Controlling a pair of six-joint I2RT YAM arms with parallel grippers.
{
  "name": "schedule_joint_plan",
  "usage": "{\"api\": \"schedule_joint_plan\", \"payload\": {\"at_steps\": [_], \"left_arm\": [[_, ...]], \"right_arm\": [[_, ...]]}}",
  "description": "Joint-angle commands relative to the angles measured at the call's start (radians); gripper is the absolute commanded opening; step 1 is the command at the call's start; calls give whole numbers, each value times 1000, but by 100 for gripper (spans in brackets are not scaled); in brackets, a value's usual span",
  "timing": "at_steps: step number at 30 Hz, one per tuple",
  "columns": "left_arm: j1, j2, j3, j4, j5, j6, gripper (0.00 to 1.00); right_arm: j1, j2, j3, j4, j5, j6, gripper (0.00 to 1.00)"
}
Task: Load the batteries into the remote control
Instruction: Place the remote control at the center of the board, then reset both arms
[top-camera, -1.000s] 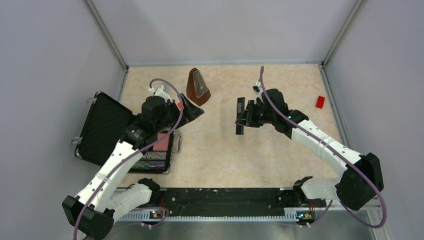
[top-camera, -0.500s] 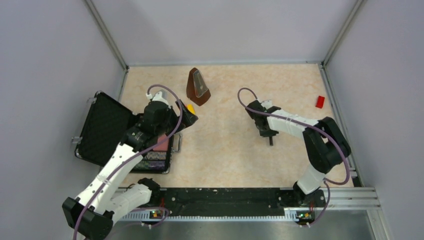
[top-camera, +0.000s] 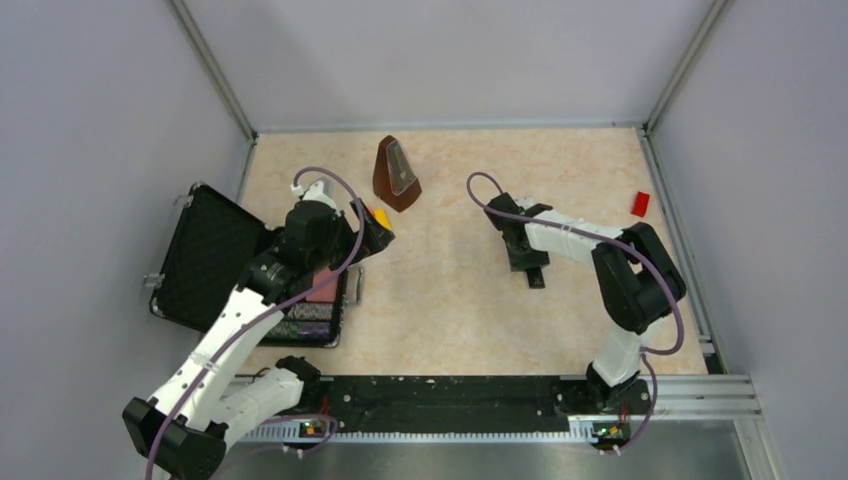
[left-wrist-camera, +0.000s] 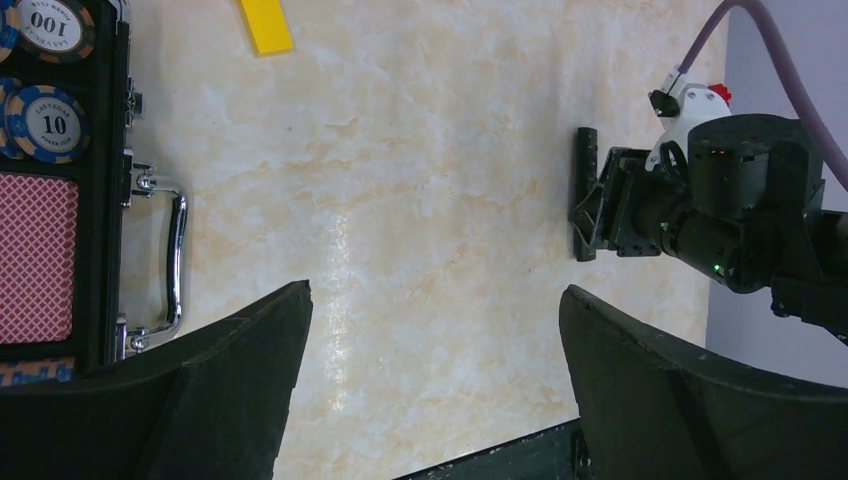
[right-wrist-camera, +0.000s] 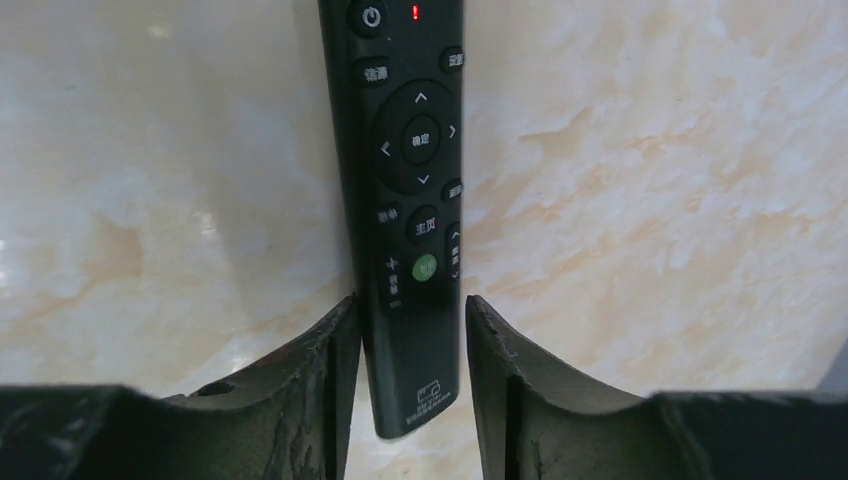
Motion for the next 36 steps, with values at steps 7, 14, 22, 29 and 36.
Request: {"api": "schedule_joint_plan", "payload": {"at_steps": [7,14,22,29,36], "left_arm": [[2,11,119,-104,46,93,99],[2,-48,108,-113,145,208,99],[2,-206,57,-291,-17,139,99],[3,-443,10,-407,-85,12,99],[2,-641,65,-583,-186,-62,99]], "right_arm": [[-4,-272,-9,37,-291,68,58],[-3,-745,-103,-104,-159,155,91],[-3,-1215,3,-275,-8,62,99],[-3,-1384,171,-471,75,85,99],[-3,-1418,266,-591,43,97,99]]}}
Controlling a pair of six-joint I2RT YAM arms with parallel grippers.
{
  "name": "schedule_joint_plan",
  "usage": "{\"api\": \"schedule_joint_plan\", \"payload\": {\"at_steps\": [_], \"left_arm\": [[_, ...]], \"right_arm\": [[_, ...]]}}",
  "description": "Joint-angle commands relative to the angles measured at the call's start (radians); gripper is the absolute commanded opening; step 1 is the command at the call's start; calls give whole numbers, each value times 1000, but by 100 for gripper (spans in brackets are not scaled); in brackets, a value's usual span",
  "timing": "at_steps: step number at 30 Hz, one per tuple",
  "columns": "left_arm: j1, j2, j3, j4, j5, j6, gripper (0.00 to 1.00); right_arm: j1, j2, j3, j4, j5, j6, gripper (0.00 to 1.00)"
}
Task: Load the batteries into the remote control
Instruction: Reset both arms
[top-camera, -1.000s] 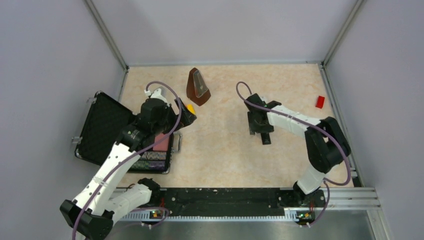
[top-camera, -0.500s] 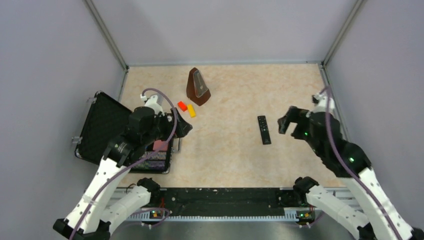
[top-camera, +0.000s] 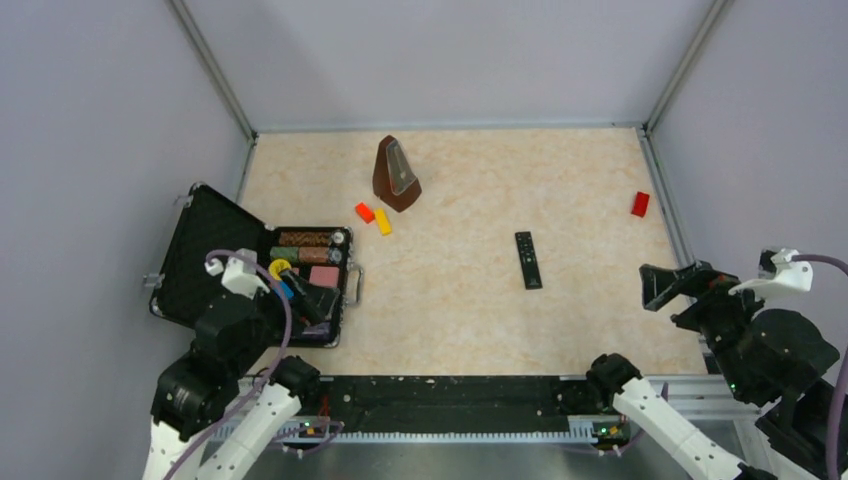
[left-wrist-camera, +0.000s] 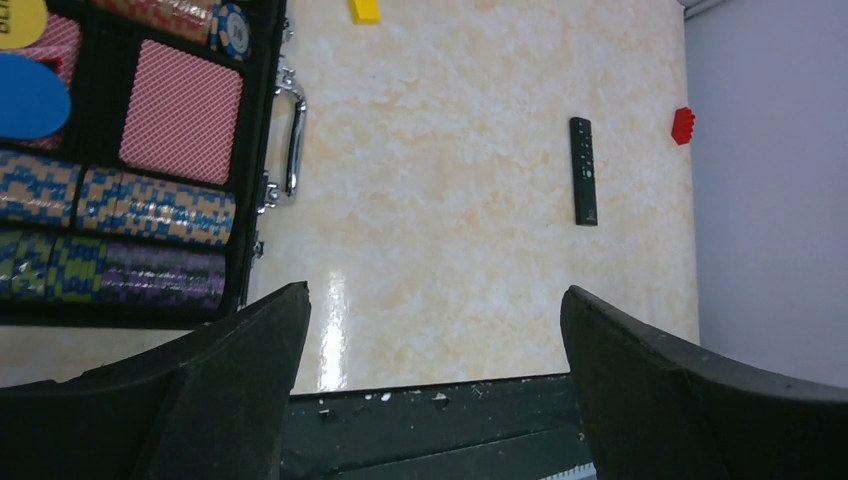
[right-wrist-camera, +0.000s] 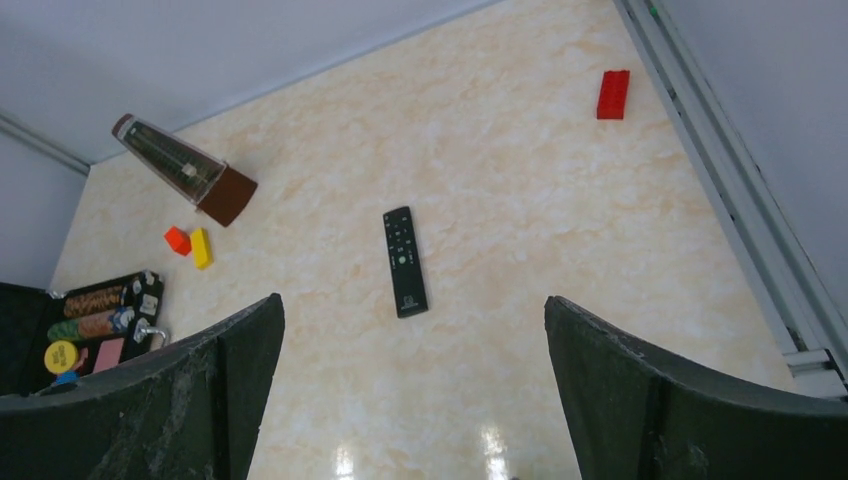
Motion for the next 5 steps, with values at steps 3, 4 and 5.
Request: {"api": "schedule_joint_plan", "payload": {"at_steps": [3,4,5], "left_arm": [[2,-126,86,-146,-130,-57,99],[2,-142,100,-160,-142,-61,99],[2,-156,114,-170,-151,-67,99]], "right_arm": [[-3,-33,51,-116,-41,1,99],[-3,-36,52,-119,-48,1,99],[-2,-40,50,-123,-55,4,99]]}}
